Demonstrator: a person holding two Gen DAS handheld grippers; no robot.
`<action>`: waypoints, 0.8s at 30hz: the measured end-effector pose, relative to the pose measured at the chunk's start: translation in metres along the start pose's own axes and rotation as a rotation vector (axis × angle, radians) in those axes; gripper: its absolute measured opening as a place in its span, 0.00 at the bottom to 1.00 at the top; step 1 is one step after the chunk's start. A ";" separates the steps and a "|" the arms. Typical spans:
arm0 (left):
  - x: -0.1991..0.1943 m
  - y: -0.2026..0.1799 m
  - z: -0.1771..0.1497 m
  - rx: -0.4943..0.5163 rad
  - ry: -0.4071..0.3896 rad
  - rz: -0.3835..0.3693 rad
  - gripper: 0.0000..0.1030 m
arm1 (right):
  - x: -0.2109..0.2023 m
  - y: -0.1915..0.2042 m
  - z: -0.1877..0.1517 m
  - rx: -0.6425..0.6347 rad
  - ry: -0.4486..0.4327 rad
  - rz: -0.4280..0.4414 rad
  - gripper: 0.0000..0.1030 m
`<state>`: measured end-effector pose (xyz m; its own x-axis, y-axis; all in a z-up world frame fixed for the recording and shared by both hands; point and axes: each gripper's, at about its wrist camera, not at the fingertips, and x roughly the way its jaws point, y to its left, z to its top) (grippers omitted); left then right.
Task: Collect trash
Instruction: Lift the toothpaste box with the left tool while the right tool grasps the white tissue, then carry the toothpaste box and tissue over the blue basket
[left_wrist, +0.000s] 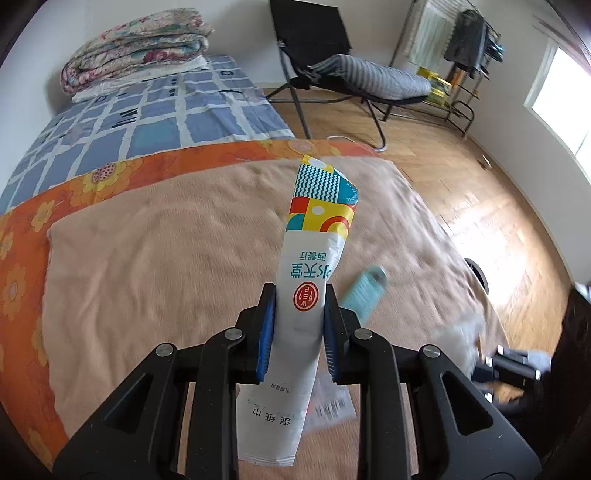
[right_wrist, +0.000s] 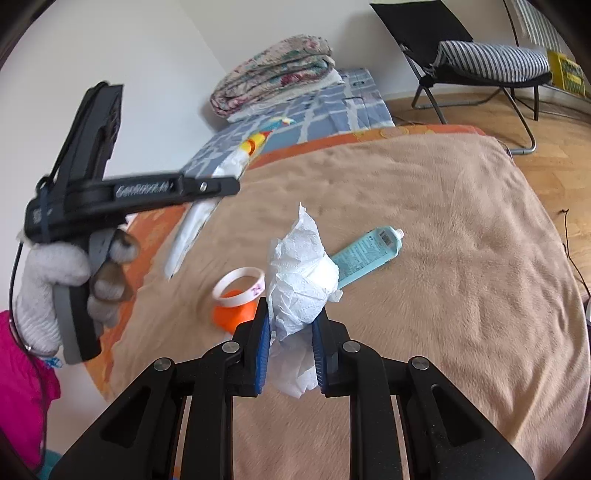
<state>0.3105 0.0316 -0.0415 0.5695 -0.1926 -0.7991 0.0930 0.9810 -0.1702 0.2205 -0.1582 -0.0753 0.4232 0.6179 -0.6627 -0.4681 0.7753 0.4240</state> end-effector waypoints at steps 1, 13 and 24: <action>-0.007 -0.004 -0.008 0.002 0.005 -0.007 0.22 | -0.004 0.003 -0.002 -0.007 0.001 0.001 0.18; -0.103 -0.058 -0.147 -0.073 -0.057 -0.023 0.22 | -0.073 0.048 -0.065 -0.105 0.016 0.013 0.18; -0.135 -0.084 -0.286 -0.301 -0.178 0.039 0.22 | -0.098 0.073 -0.140 -0.116 0.126 0.017 0.18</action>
<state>-0.0081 -0.0316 -0.0840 0.7038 -0.1220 -0.6998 -0.1616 0.9318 -0.3250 0.0363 -0.1803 -0.0661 0.3175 0.6037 -0.7312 -0.5636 0.7403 0.3665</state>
